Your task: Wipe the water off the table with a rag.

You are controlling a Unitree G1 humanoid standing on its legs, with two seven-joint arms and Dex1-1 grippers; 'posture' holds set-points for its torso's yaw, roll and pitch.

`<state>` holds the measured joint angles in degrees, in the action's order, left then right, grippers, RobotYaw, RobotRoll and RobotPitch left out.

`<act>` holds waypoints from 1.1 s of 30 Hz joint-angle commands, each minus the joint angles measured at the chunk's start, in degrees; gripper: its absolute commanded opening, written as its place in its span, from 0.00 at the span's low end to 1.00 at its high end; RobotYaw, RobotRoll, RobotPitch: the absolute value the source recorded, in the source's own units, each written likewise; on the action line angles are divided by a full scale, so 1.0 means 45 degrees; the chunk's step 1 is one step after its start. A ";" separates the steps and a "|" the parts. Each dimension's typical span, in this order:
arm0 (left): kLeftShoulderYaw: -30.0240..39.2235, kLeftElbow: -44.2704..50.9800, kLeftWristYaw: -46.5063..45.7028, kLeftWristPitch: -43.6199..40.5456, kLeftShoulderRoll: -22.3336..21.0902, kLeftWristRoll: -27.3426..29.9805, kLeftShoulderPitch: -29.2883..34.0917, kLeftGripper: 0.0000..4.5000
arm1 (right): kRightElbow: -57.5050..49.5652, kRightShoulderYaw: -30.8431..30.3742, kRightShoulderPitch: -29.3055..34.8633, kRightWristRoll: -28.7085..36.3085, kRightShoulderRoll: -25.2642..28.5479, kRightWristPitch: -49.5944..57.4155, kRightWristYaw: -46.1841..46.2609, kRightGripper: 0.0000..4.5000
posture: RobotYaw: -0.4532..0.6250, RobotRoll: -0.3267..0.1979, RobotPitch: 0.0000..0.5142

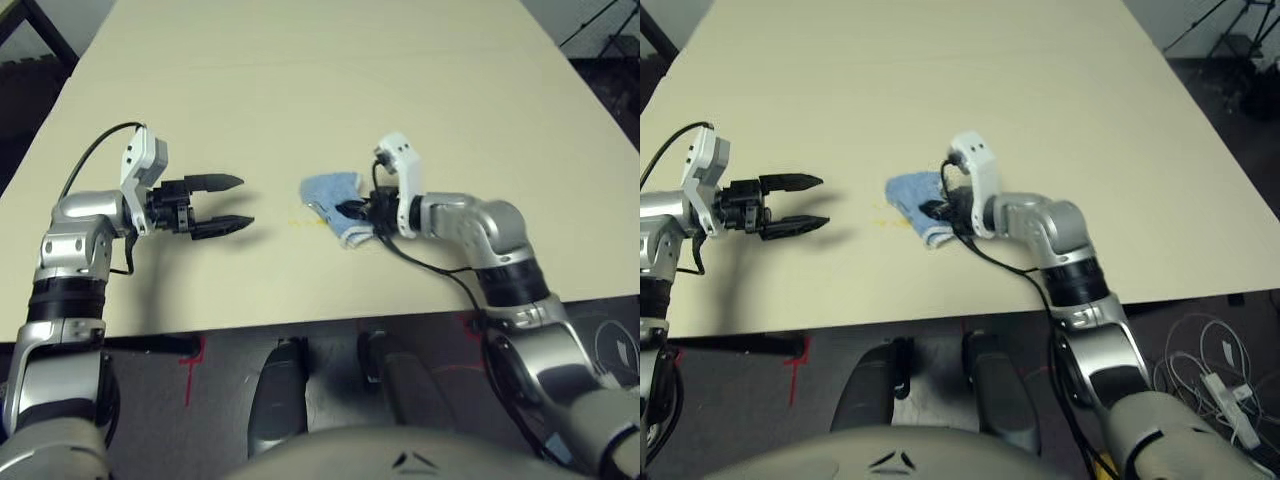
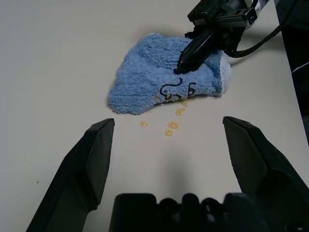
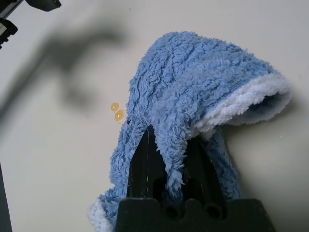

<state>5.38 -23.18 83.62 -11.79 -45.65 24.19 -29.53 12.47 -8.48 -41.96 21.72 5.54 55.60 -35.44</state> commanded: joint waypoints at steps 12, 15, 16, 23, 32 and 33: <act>-0.0080 -0.0376 0.0054 0.0161 -0.0173 -0.0360 -0.0153 1.00 | 0.3733 -0.0693 -0.1479 -0.0979 -0.3226 -0.1349 0.0236 0.01 | 0.59 0.62 0.46; -0.0066 -0.0496 0.0042 0.0208 -0.0175 -0.0393 -0.0224 1.00 | 0.4442 -0.0689 -0.1739 -0.1199 -0.3560 -0.1746 0.0338 0.01 | 0.60 0.62 0.46; -0.0056 -0.0532 0.0037 0.0221 -0.0181 -0.0399 -0.0240 1.00 | 0.4593 -0.0709 -0.1777 -0.1226 -0.3587 -0.1832 0.0335 0.01 | 0.60 0.62 0.46; 0.0002 -0.0806 0.0015 0.0341 -0.0229 -0.0461 -0.0297 1.00 | 0.4389 -0.0614 -0.1834 -0.1167 -0.2470 -0.1637 -0.0160 0.01 | 0.60 0.62 0.46; -0.0026 -0.1765 0.0078 0.0724 -0.0196 -0.0715 -0.0790 1.00 | 0.2053 -0.0721 -0.1210 -0.1042 0.0800 -0.0301 -0.1486 0.01 | 0.59 0.62 0.46; -0.0038 -0.1912 0.0089 0.0795 -0.0189 -0.0750 -0.0867 1.00 | 0.1717 -0.0727 -0.1055 -0.1019 0.1220 -0.0146 -0.1635 0.01 | 0.58 0.62 0.46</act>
<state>5.56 -30.51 83.55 -9.17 -46.06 21.93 -32.98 20.99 -10.75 -49.46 18.13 7.88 52.13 -42.41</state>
